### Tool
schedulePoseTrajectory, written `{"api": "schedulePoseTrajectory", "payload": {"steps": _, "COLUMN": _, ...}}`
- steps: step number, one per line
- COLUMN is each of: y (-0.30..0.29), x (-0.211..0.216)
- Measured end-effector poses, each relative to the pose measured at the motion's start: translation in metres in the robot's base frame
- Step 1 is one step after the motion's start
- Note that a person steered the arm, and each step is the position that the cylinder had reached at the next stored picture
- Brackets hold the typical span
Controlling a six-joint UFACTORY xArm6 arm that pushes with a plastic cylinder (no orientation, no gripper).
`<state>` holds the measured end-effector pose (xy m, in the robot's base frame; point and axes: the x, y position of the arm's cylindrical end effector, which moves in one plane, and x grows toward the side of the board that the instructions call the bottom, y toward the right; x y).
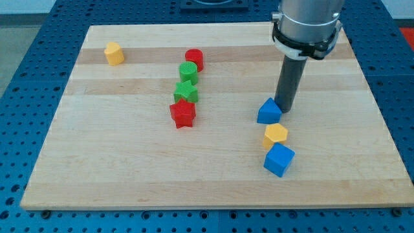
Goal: Put the blue triangle top of the yellow hexagon
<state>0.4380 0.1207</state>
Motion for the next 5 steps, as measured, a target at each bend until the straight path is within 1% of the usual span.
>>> {"api": "schedulePoseTrajectory", "payload": {"steps": 1, "y": -0.002, "x": -0.035}}
{"api": "schedulePoseTrajectory", "payload": {"steps": 2, "y": -0.023, "x": -0.031}}
{"api": "schedulePoseTrajectory", "payload": {"steps": 3, "y": -0.033, "x": -0.014}}
{"api": "schedulePoseTrajectory", "payload": {"steps": 5, "y": -0.031, "x": -0.004}}
